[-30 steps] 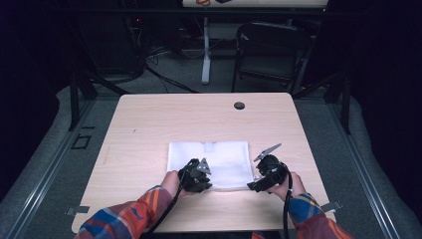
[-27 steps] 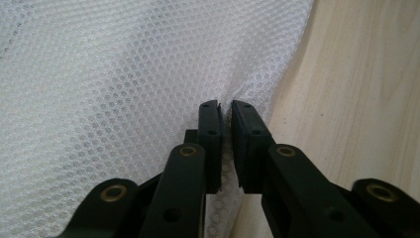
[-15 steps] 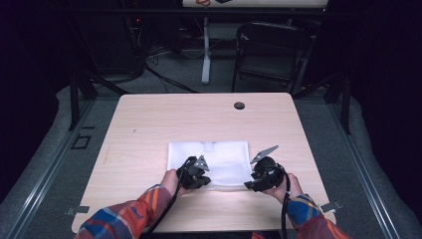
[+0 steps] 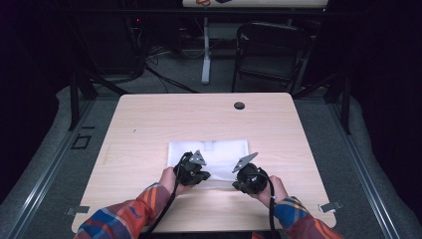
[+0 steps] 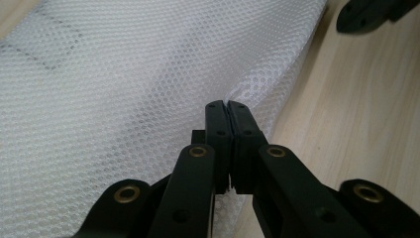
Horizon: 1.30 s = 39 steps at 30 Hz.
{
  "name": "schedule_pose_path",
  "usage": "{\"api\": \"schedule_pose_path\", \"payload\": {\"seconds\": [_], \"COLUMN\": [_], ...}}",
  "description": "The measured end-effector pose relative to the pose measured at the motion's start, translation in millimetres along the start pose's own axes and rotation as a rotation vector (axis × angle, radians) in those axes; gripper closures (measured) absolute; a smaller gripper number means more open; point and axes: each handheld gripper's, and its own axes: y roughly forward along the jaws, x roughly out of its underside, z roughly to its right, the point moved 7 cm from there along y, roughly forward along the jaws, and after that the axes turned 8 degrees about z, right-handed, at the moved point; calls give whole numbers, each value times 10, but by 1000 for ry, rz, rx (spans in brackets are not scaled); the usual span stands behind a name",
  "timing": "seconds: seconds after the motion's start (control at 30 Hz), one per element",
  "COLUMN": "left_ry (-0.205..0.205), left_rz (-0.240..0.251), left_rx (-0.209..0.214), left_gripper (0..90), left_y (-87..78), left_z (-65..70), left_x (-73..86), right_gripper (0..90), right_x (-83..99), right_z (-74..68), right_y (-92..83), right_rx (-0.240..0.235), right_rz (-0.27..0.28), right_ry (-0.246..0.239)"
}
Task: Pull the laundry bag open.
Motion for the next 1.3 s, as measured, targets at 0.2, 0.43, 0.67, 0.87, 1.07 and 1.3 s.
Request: {"api": "schedule_pose_path", "payload": {"seconds": [0.2, 0.43, 0.67, 0.87, 1.07, 1.3], "left_ry": [-2, -16, -25, -32, -55, -63], "left_rz": [18, 38, 39, 36, 32, 45], "left_rx": [-2, -2, -4, -8, -5, -19], "left_gripper": [885, 884, 885, 885, 885, 885], "left_y": [-25, -36, -42, -49, -60, -100], "left_z": [-7, -5, -7, -12, -22, -40], "left_x": [-31, -46, -46, -49, -47, -83], "right_gripper": [900, 900, 900, 900, 900, 900], "right_x": [-59, -110, -93, -78, -71, -72], "right_z": [-26, -30, -5, 6, 17, 10], "right_y": [177, 379, 488, 483, 480, 481], "right_rx": [32, 77, 86, 72, 63, 67], "right_rz": [8, 5, -12, 3, 13, 12], "right_ry": [-31, -77, -94, -78, -67, -68]}}
